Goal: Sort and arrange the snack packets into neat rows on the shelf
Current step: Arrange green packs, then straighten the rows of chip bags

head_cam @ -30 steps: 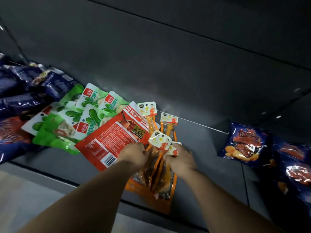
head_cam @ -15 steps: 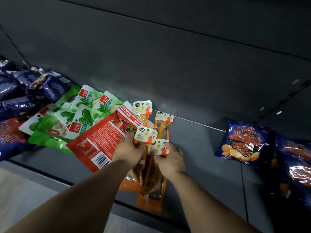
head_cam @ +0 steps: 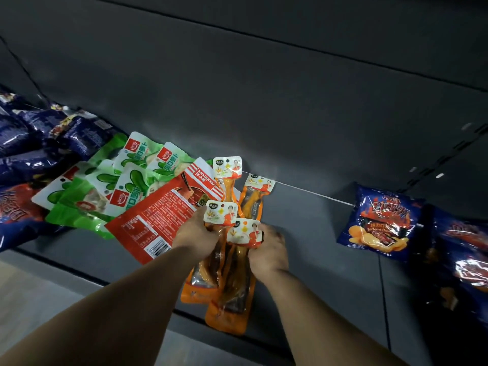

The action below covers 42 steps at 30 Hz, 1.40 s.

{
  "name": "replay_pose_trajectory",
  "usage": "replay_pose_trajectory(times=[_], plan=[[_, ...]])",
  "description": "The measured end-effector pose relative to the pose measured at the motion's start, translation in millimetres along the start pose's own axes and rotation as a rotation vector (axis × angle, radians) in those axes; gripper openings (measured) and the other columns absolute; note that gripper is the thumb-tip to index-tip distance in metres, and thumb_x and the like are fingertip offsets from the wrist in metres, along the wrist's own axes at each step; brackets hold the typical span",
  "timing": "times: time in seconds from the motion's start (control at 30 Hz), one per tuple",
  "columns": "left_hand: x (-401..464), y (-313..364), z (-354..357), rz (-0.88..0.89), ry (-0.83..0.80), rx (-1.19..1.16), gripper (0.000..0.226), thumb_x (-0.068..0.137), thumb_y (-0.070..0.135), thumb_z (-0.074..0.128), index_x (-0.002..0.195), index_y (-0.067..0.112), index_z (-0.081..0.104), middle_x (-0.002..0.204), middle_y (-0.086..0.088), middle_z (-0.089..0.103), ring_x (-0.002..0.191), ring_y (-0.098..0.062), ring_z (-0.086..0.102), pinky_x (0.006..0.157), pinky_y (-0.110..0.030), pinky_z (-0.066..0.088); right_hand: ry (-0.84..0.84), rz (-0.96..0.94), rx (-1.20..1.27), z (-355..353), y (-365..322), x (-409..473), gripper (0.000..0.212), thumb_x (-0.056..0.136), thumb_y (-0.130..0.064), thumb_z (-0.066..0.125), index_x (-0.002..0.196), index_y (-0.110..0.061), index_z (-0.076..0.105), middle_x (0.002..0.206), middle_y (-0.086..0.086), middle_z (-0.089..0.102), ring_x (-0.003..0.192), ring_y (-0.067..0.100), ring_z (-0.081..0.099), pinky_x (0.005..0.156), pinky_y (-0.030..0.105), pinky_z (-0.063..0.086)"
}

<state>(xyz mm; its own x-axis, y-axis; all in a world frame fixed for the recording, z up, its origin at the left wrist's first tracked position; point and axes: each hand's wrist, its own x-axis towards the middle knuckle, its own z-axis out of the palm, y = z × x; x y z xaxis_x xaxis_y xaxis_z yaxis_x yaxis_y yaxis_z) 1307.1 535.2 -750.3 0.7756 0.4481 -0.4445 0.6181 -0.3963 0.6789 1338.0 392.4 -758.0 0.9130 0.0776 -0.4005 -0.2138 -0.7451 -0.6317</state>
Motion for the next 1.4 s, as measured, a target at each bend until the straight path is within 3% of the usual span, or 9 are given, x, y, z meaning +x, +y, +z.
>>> replay_pose_trajectory(times=[0.23,0.43,0.6,0.77,0.83,0.97,1.07,1.2,1.4], plan=[[-4.8,-2.5,2.7,0.0,-0.026,0.102,0.069,0.091,0.02,0.057,0.15,0.027,0.022,0.136,-0.008,0.049,0.122,-0.029,0.049,0.1,-0.042,0.046,0.078,0.039,0.078,5.3,1.6,0.6,0.05,0.087,-0.005,0.06,0.132,-0.025,0.049,0.127,0.004,0.05,0.114,0.021,0.056,0.09,0.031,0.053],[-10.2,-2.8,-3.3,0.017,0.016,0.135,0.066,0.092,0.023,0.056,0.149,0.026,0.024,0.139,-0.008,0.045,0.124,-0.028,0.046,0.099,-0.043,0.046,0.179,0.06,-0.06,1.4,-1.0,-6.2,0.048,0.089,-0.022,0.06,0.134,-0.02,0.043,0.133,0.006,0.043,0.121,0.026,0.049,0.093,0.037,0.049],[-18.6,-2.9,-6.7,0.016,0.098,0.162,0.061,0.092,0.028,0.054,0.147,0.024,0.029,0.141,-0.007,0.043,0.125,-0.027,0.046,0.1,-0.042,0.045,0.195,-0.007,-0.102,-1.2,-15.2,-12.9,0.039,0.09,-0.032,0.056,0.127,-0.02,0.049,0.13,0.006,0.048,0.12,0.025,0.046,0.097,0.039,0.045],[-33.7,-3.0,-13.1,-0.02,0.164,0.212,0.063,0.092,0.035,0.052,0.148,0.028,0.024,0.146,-0.006,0.033,0.128,-0.031,0.043,0.098,-0.045,0.047,0.204,-0.064,-0.138,5.2,-42.2,-24.1,0.063,0.086,-0.037,0.061,0.139,-0.019,0.031,0.137,0.008,0.036,0.128,0.028,0.036,0.103,0.04,0.033],[-39.7,-3.0,-17.5,-0.024,0.173,0.216,0.064,0.092,0.037,0.053,0.148,0.028,0.024,0.144,-0.005,0.032,0.126,-0.031,0.043,0.093,-0.045,0.051,0.186,-0.085,-0.117,6.5,-45.1,-26.2,0.062,0.087,-0.036,0.061,0.138,-0.019,0.032,0.136,0.009,0.037,0.127,0.028,0.037,0.102,0.04,0.033],[-52.7,0.5,-32.7,-0.019,0.226,0.281,0.068,0.09,0.038,0.056,0.149,0.024,0.025,0.146,-0.007,0.032,0.13,-0.029,0.039,0.097,-0.033,0.041,0.14,-0.101,-0.037,5.8,-52.7,-24.2,0.05,0.088,-0.036,0.06,0.13,-0.015,0.045,0.133,0.01,0.044,0.123,0.03,0.045,0.096,0.039,0.041],[-55.8,-6.3,-53.9,-0.097,0.29,0.266,0.068,0.089,0.035,0.059,0.147,0.022,0.027,0.144,-0.01,0.033,0.127,-0.03,0.043,0.102,-0.041,0.042,0.064,-0.203,0.0,12.2,-62.8,-29.2,0.045,0.09,-0.034,0.058,0.129,-0.015,0.048,0.134,0.009,0.045,0.123,0.028,0.046,0.092,0.035,0.043],[-53.1,-22.8,-92.0,-0.183,0.429,0.229,0.061,0.087,0.035,0.061,0.141,0.021,0.037,0.136,-0.011,0.04,0.12,-0.031,0.047,0.096,-0.039,0.044,-0.055,-0.35,0.034,30.9,-90.6,-40.2,0.034,0.092,-0.037,0.057,0.121,-0.019,0.051,0.124,0.004,0.056,0.112,0.023,0.055,0.082,0.026,0.041],[-38.8,-65.4,-160.4,-0.293,0.587,0.246,0.056,0.087,0.039,0.058,0.134,0.012,0.043,0.131,-0.017,0.041,0.117,-0.037,0.047,0.096,-0.043,0.044,-0.22,-0.474,-0.028,63.8,-127.4,-63.0,0.033,0.089,-0.041,0.06,0.114,-0.023,0.05,0.109,-0.002,0.062,0.098,0.02,0.06,0.077,0.028,0.046]])
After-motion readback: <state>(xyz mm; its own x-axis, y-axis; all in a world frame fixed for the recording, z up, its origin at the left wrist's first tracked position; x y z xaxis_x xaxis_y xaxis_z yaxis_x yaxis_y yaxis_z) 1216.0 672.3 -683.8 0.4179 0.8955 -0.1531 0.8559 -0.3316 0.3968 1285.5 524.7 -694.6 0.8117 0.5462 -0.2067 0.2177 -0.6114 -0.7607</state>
